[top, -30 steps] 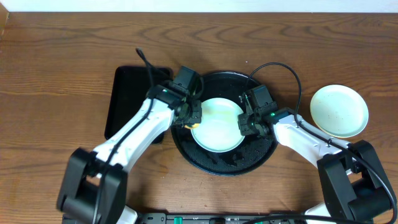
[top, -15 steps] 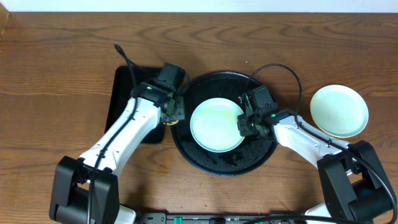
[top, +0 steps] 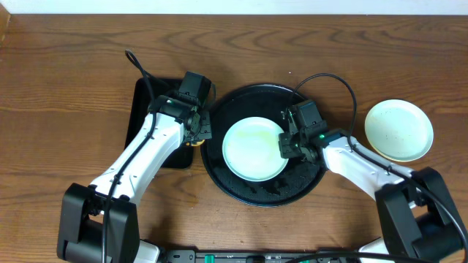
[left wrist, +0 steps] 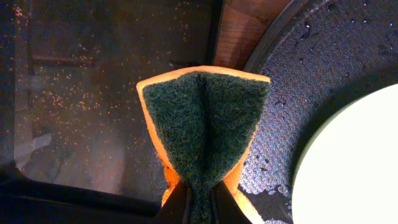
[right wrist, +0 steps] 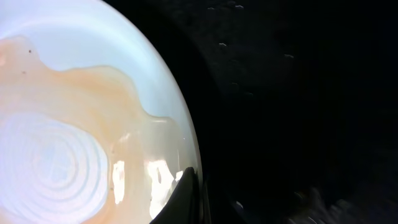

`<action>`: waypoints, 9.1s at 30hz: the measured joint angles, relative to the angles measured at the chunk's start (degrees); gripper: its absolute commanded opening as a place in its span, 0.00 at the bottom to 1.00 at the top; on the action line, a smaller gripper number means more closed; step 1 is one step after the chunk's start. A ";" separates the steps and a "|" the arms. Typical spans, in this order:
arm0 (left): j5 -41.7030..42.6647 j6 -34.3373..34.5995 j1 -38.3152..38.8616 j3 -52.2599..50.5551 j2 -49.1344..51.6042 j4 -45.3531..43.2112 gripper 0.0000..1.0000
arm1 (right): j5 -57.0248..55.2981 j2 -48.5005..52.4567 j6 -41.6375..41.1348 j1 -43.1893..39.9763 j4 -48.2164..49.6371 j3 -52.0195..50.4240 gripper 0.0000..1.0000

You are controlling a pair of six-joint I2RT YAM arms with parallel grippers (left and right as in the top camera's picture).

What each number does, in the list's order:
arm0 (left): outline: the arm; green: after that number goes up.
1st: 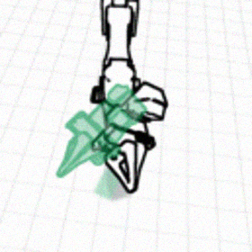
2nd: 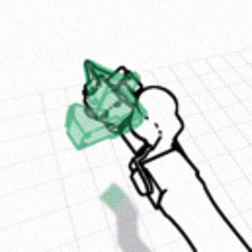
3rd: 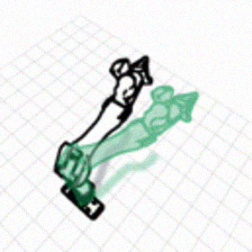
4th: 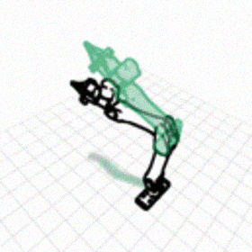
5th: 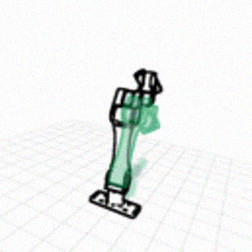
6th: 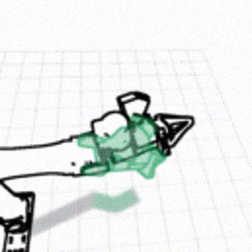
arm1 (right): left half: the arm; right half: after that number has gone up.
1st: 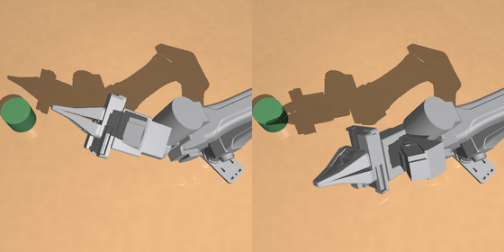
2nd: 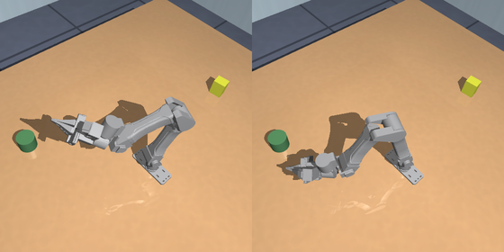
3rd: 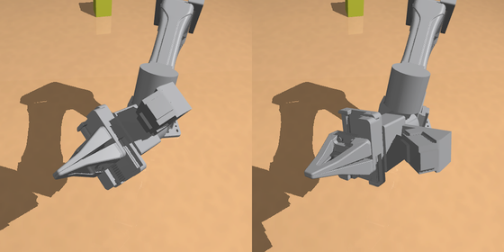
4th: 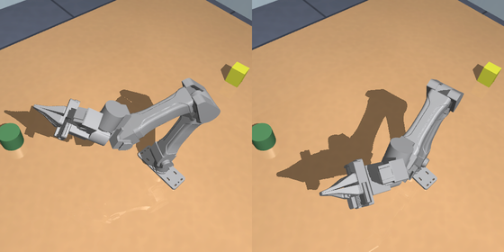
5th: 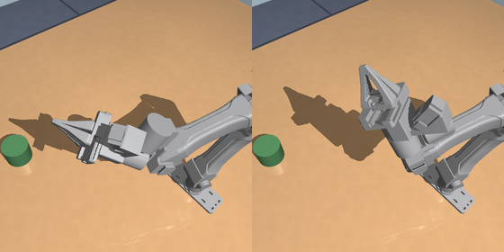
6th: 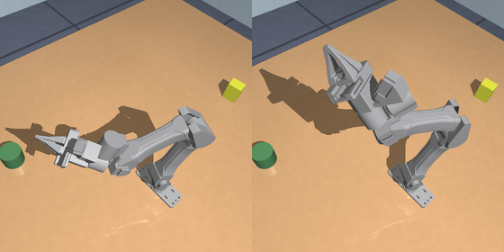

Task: Clean dirty plates on tray and stack at the side
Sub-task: 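Lift the light-blue plate with the right gripper and carry it right, then set the plate onto the plate stack and release it, then lower the sponge onto the small black tray and open left gripper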

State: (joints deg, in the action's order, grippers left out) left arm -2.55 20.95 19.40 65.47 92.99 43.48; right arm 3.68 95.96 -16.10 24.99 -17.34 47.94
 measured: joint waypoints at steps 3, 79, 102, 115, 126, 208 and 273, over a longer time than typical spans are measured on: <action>0.00 0.00 0.00 0.00 0.00 0.00 0.08 | -3.19 -2.91 0.87 0.00 -0.57 0.00 0.01; 0.00 0.00 0.00 -0.09 0.00 -0.22 0.08 | -32.37 -20.35 9.86 -30.27 1.64 0.35 0.01; 0.00 0.00 0.00 -0.09 0.00 -0.22 0.08 | -19.58 -13.22 2.19 -48.43 3.06 0.42 0.29; -6.67 -2.23 -1.57 -0.11 -1.01 -0.07 0.08 | 4.72 -15.67 1.79 -43.65 -8.83 0.83 0.39; -11.26 -11.34 -7.96 -0.11 -4.76 -6.73 0.07 | 5.25 -15.74 2.19 -30.60 -12.44 0.83 0.40; 5.01 -20.28 -17.53 -1.22 14.40 -12.11 0.23 | 2.67 -15.78 2.51 -26.88 -14.14 0.83 0.33; 7.80 -13.55 -17.51 -2.47 -7.26 2.21 0.80 | 6.36 -15.78 7.80 -26.88 -15.41 0.85 0.99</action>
State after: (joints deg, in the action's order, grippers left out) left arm 5.26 7.40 1.89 63.00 85.73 45.69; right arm 10.04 80.18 -8.29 -1.89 -32.75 48.80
